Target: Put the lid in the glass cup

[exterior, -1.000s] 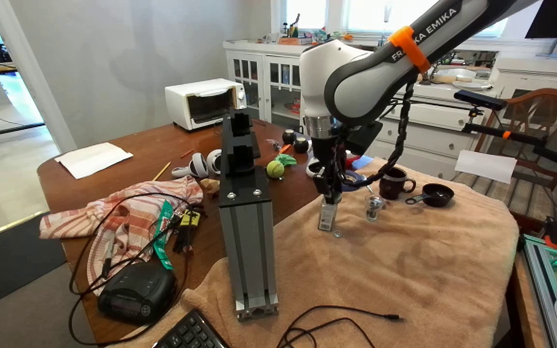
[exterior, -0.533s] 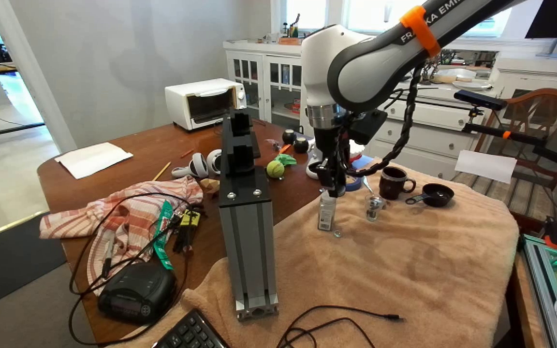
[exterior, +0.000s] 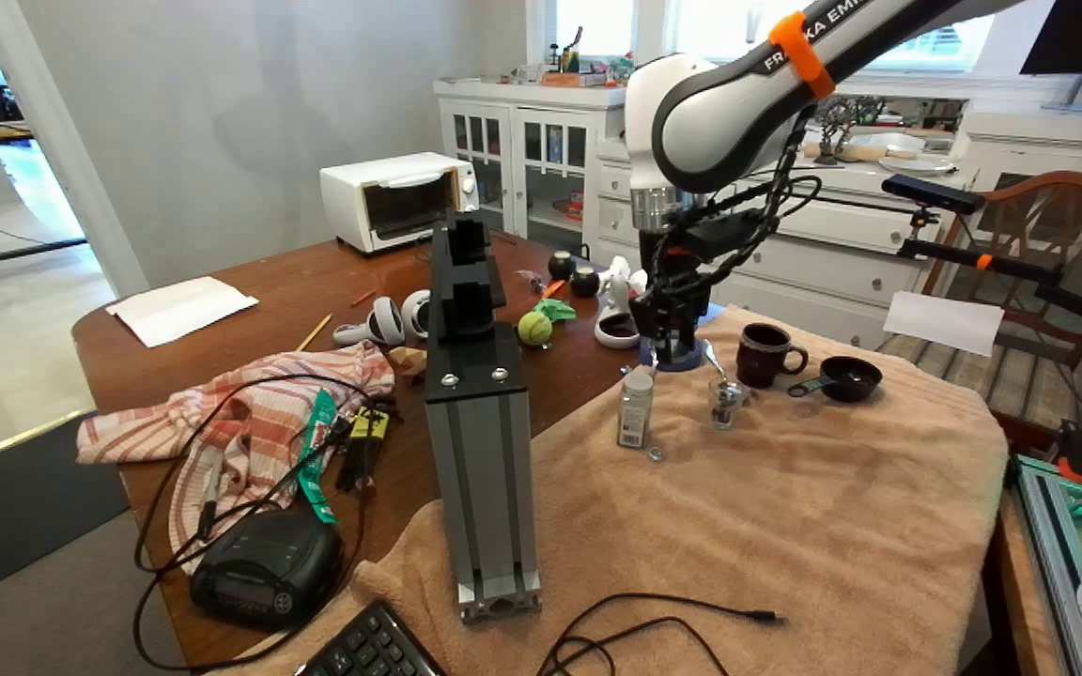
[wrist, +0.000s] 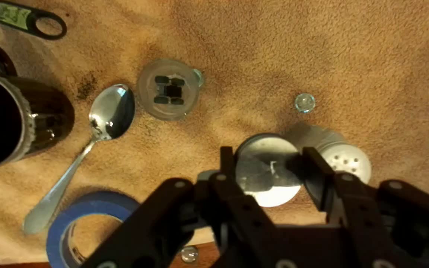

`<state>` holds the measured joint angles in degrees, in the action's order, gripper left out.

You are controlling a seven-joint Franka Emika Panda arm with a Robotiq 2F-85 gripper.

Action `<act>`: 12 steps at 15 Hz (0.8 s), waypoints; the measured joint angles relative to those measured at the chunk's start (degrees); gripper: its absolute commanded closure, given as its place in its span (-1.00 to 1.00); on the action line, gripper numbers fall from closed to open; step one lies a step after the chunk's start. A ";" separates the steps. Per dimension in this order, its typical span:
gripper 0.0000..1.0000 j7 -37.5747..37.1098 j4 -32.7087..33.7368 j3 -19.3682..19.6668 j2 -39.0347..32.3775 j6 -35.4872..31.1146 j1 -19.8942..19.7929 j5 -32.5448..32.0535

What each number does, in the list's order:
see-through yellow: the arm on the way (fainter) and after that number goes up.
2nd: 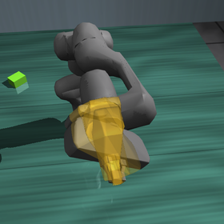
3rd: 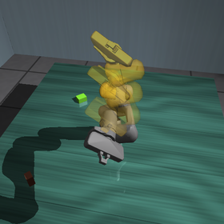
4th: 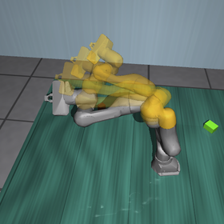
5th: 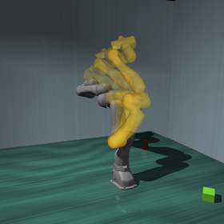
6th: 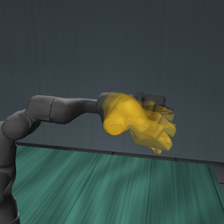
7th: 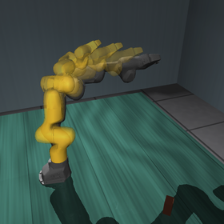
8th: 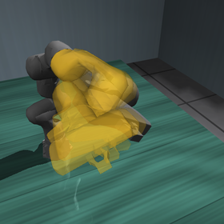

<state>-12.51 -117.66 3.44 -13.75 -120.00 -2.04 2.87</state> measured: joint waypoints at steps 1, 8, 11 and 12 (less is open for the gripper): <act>0.54 -0.86 -0.37 0.61 0.02 0.00 -0.72 1.20; 0.04 -3.15 -7.64 1.57 4.93 -0.69 -1.44 1.87; 0.54 -3.15 -7.32 1.70 4.74 -0.69 -1.58 1.88; 0.54 -3.15 -7.30 1.70 4.65 -0.69 -1.64 1.88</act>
<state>-15.66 -124.96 5.14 -9.10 -120.69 -3.68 4.75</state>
